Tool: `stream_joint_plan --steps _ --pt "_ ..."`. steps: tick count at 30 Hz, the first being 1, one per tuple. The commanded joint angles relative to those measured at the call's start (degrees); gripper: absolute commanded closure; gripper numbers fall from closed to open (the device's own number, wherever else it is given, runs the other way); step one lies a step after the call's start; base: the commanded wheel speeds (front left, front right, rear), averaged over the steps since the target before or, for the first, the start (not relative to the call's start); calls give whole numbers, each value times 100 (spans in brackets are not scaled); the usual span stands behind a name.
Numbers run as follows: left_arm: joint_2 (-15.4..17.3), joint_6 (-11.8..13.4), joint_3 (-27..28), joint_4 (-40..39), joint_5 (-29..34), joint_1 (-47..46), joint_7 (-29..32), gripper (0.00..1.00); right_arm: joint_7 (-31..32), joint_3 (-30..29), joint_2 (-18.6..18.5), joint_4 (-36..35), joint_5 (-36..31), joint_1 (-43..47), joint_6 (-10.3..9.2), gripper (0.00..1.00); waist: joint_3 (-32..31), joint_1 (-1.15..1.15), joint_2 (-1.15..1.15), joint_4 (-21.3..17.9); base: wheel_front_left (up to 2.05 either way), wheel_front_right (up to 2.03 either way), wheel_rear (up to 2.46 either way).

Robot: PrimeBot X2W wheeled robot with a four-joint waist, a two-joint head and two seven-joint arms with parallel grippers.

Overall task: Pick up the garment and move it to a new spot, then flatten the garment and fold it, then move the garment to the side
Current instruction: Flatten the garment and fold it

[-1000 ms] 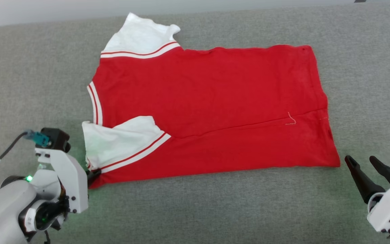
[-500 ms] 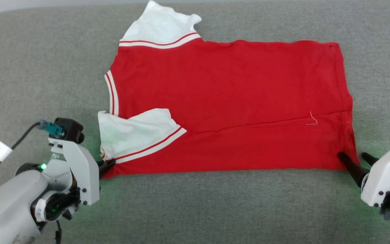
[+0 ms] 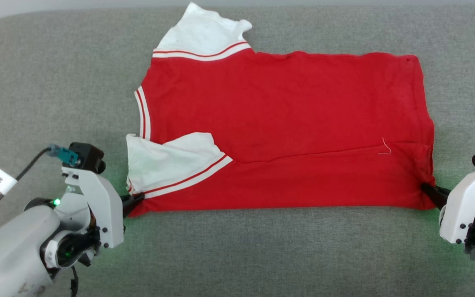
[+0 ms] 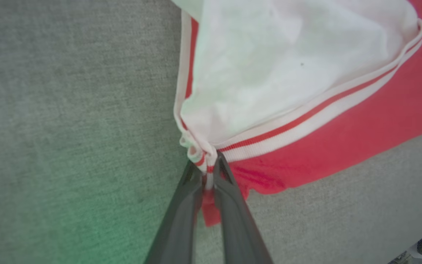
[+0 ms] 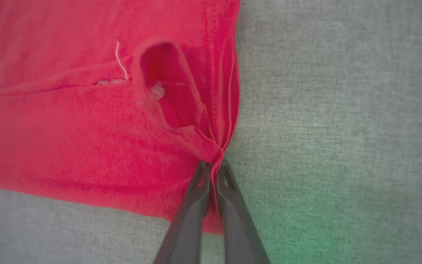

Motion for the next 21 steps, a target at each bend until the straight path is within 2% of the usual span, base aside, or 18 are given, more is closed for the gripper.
stream_joint_plan --steps 1,6,12,17,21 --pt "-8 69 -70 73 -6 138 54 100 79 17 -29 39 0 125 -4 100 -50 0 0 2 0 0 0" --pt "241 200 -34 -229 -168 259 227 100 314 -11 -145 -268 152 296 -4 100 -222 0 0 20 0 0 0" --pt "622 565 -30 -848 -343 458 394 100 683 -62 -362 -715 322 680 -5 100 -457 0 0 49 0 0 0" --pt "900 902 -60 -1406 -363 651 458 100 1042 -182 -381 -1081 395 1074 -5 100 -567 0 0 82 0 0 0" --pt "974 1069 -108 -1671 -413 798 501 100 1190 -243 -307 -1330 384 1333 -5 100 -601 0 0 89 0 0 0"
